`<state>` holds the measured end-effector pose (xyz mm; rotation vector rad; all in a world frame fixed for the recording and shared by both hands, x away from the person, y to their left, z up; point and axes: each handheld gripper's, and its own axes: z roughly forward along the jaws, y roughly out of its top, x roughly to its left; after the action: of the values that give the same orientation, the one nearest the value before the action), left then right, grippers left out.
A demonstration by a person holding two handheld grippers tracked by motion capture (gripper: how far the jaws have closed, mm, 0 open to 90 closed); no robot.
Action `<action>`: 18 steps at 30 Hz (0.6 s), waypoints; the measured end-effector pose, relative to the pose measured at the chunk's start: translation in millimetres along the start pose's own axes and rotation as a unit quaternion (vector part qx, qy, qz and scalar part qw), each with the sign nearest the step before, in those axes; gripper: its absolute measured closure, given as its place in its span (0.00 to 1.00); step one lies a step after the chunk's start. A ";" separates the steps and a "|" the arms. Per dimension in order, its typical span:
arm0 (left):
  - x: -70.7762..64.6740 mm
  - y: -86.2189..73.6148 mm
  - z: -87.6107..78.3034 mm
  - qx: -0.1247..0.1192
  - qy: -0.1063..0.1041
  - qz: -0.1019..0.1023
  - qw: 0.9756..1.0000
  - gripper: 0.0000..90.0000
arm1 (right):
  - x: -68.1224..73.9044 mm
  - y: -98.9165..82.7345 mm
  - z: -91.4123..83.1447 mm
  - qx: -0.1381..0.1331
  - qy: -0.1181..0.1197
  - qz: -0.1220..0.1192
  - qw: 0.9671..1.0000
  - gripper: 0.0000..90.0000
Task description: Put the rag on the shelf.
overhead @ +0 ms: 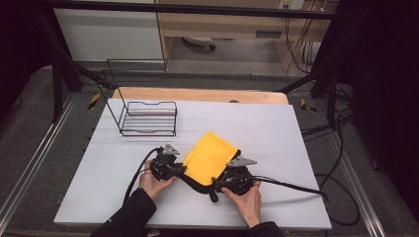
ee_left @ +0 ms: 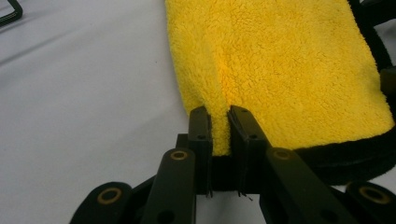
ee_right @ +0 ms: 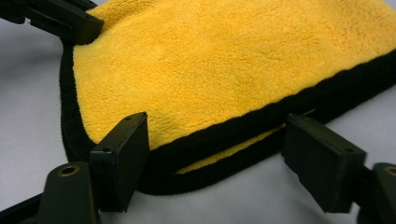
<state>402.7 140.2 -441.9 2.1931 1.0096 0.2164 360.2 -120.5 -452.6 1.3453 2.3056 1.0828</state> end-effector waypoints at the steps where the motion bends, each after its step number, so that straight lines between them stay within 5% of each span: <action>1: -0.1 0.0 -0.1 0.000 0.000 0.000 1.000 0.88 | 1.2 -1.3 -1.5 0.002 0.006 0.004 1.000 0.36; 12: 3.0 1.1 -2.3 -0.003 -0.007 -0.012 1.000 0.91 | 6.0 -3.5 -3.7 0.005 0.020 0.048 0.999 0.58; 17: 2.1 0.5 -5.8 -0.003 -0.007 -0.012 1.000 0.92 | 4.2 -2.1 -3.6 0.005 0.028 0.049 0.998 0.69; 18: 1.5 -0.1 -6.9 -0.001 -0.011 -0.014 1.000 0.92 | 4.0 -2.4 -5.7 -0.003 0.029 0.042 0.999 0.81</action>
<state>400.8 145.1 -437.1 2.1738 1.0269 0.1803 353.4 -120.6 -449.8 1.4395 2.3012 1.1684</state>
